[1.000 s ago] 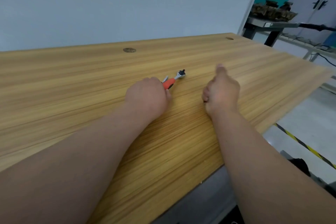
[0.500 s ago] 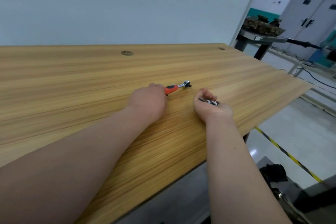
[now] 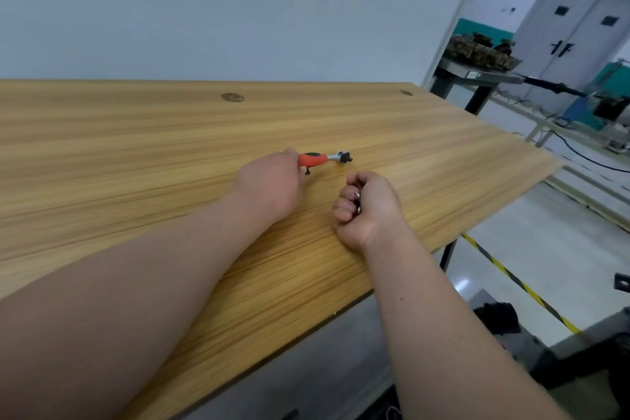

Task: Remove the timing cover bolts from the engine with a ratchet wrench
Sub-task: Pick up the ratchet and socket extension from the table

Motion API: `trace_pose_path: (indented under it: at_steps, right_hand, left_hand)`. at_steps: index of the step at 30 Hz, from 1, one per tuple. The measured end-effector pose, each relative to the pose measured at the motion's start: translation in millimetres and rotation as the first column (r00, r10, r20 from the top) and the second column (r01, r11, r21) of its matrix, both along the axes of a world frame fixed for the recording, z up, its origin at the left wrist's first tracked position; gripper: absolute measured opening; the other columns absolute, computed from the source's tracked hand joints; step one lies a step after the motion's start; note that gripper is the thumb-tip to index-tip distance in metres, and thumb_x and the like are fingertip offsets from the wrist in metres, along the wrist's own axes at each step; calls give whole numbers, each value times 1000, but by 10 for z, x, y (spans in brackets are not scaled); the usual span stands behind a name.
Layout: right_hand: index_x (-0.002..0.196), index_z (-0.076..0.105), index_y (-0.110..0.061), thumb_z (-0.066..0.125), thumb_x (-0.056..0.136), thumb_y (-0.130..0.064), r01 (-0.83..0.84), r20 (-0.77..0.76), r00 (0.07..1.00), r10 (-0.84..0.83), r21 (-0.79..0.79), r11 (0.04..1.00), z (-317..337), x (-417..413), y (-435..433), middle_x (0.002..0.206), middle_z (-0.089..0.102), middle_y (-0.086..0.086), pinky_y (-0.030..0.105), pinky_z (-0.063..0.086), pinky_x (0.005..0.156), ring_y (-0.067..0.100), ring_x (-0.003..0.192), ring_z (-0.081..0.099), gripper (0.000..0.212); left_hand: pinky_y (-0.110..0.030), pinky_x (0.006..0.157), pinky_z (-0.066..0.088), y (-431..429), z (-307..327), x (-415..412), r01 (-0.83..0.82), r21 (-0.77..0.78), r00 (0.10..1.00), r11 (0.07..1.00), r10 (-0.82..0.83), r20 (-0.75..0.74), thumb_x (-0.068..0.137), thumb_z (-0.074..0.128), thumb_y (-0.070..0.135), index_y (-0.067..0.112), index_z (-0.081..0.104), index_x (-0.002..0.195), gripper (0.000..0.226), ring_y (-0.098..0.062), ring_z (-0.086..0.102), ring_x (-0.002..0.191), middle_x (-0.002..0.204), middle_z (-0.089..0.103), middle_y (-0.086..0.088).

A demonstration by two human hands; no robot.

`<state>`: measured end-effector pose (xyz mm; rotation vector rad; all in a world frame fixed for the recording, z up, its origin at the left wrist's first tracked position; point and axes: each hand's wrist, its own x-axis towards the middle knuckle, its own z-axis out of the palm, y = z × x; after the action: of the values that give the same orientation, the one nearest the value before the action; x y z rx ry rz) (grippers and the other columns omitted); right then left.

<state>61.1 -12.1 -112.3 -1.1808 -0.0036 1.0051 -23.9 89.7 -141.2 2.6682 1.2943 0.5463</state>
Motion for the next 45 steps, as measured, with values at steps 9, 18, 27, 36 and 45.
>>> trace_pose_path:
  at_steps: [9, 18, 27, 36, 45]
  right_hand:
    - [88, 63, -10, 37, 102, -48, -103, 159, 980, 122, -123, 987, -12, 134, 186, 41, 27, -6, 15, 20, 34, 10, 31, 21, 48]
    - [77, 57, -12, 51, 97, -40, 98, 111, 989, -94, -26, 995, -74, 383, 282, 52, 41, -1, 17, 33, 37, 11, 31, 33, 35]
    - [71, 50, -14, 39, 94, -29, 77, -48, 997, -68, 228, 971, -152, 459, 175, 46, 35, -4, 17, 25, 34, 11, 35, 26, 30]
    - [54, 50, -15, 36, 67, -26, -473, 68, 872, 485, 376, 797, -155, 136, 295, 47, 36, -3, 15, 15, 36, 9, 40, 17, 22]
    - [68, 49, -17, 42, 83, -49, -573, 150, 816, 558, 332, 749, -179, 52, 269, 37, 37, -4, 12, 12, 37, 7, 27, 22, 36]
  left_hand:
    - [-34, 59, 34, -134, 77, -49, 244, 117, 940, 963, -265, 215, 102, 33, 40, 18, 45, 101, 25, -31, 61, 86, 105, 60, -5]
    - [-31, 64, 38, -18, 5, -71, 340, 97, 907, 936, -353, 230, 98, 43, 44, 24, 53, 112, 27, -20, 58, 88, 97, 54, 7]
    - [-27, 50, 33, 215, 83, -72, 203, -457, 798, 866, 125, 590, 100, 40, 46, 18, 59, 78, 41, -19, 51, 58, 66, 54, 1]
    - [-15, 31, 21, 429, 165, -145, 606, -733, 450, 309, 627, 636, 102, 40, 39, 19, 42, 81, 29, -10, 40, 36, 65, 45, 0]
    - [-14, 32, 24, 291, 185, -56, 475, -788, 576, 392, 538, 615, 92, 61, 38, 16, 51, 73, 31, -7, 37, 32, 40, 50, 5]
